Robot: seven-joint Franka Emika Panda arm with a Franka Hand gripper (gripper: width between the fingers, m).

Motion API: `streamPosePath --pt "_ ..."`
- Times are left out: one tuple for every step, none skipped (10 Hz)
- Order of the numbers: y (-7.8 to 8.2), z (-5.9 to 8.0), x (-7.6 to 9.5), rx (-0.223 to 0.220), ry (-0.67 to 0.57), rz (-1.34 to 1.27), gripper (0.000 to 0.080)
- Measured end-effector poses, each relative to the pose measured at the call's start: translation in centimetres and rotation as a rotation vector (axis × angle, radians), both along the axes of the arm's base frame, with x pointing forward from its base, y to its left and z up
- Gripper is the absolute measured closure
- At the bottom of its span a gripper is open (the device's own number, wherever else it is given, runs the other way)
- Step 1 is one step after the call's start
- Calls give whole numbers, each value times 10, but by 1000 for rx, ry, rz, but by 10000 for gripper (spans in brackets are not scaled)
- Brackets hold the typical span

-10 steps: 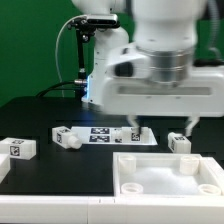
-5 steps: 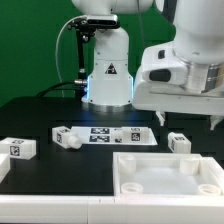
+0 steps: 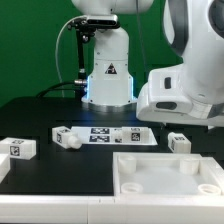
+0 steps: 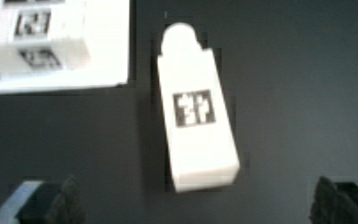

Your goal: Assemble square table

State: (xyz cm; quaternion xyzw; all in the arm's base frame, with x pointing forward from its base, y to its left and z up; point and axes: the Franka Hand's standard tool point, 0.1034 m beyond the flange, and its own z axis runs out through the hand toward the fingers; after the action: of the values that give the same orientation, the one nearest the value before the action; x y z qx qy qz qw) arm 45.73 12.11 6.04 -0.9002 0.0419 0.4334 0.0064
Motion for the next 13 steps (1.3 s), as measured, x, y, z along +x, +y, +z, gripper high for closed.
streamPosePath --pt "-3 -3 2 0 54 -2 151" --pt "-3 -6 3 0 87 0 151" --pt "0 -7 5 3 63 5 151" --pt "9 -9 8 25 20 55 151" --pt "19 -8 5 32 18 81 151" --pt "13 -9 5 26 21 72 151" --pt "11 -10 6 25 21 67 151" --pt "11 -10 6 25 21 68 151" --pt "11 -11 5 25 24 67 151" --pt "11 -21 1 23 10 67 151" --pt "16 -32 -7 26 -14 74 151" --pt "18 -38 -15 26 -11 78 151" --pt "16 -43 -19 24 -8 69 151"
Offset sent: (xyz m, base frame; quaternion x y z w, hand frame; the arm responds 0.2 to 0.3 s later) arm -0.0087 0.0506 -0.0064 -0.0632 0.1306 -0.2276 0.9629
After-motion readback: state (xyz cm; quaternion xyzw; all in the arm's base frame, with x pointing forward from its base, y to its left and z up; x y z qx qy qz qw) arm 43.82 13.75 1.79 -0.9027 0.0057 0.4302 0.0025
